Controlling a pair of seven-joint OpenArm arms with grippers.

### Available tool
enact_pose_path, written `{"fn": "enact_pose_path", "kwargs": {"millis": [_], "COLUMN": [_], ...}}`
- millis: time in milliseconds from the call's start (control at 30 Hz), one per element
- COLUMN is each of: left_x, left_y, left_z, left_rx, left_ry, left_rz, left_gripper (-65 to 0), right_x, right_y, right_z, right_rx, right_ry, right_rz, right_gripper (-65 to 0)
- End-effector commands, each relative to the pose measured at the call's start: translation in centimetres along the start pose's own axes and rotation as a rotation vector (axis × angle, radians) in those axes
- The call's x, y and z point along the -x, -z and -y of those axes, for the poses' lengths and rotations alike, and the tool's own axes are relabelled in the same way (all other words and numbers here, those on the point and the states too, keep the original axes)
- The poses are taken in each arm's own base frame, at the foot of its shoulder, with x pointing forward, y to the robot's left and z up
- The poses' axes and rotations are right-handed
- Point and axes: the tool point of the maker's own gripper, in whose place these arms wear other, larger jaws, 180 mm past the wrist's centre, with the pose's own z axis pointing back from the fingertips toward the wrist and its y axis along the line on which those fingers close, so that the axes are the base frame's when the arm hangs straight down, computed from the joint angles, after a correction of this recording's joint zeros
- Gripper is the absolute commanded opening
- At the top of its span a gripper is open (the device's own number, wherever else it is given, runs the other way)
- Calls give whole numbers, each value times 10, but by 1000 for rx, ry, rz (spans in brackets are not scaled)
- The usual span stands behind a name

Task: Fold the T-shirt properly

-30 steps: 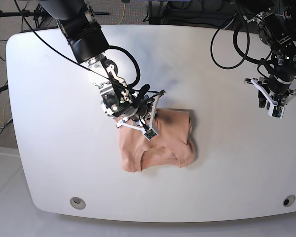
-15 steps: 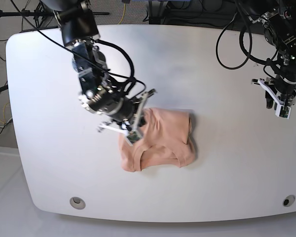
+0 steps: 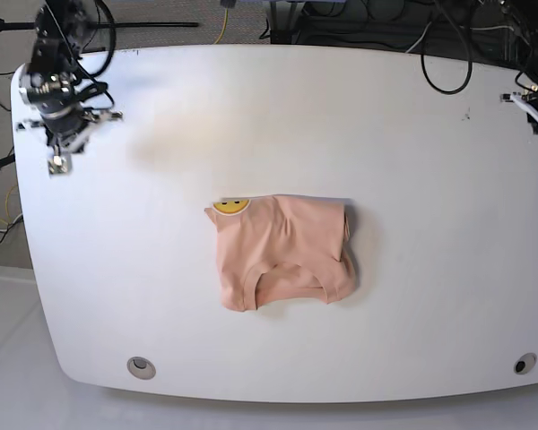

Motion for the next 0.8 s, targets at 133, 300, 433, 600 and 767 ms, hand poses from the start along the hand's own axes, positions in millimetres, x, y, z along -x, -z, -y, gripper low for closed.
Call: {"fn": "enact_pose_path", "kwargs": {"millis": [133, 300, 433, 600, 767], "left_x": [59, 104, 140, 180, 203], "left_y": [-30, -51, -67, -81, -77], "left_z": [-31, -34, -27, 4, 64], "left_rx": [-86, -113, -107, -58, 58], "left_ry": [-19, -66, -86, -82, -19], "left_rz": [-123, -222, -310, -434, -470], "left_gripper": [-528, -528, -528, -528, -528], "right_x": [50, 90, 122, 169, 229], "right_y": [-39, -72, -96, -112, -115], "right_z": [65, 102, 119, 111, 88], "right_rx": [166, 292, 357, 329, 265], "right_ry": [16, 75, 106, 127, 110], "right_rz": [-10, -62, -130, -248, -413], "right_gripper": [-650, -650, -650, -650, -650]}}
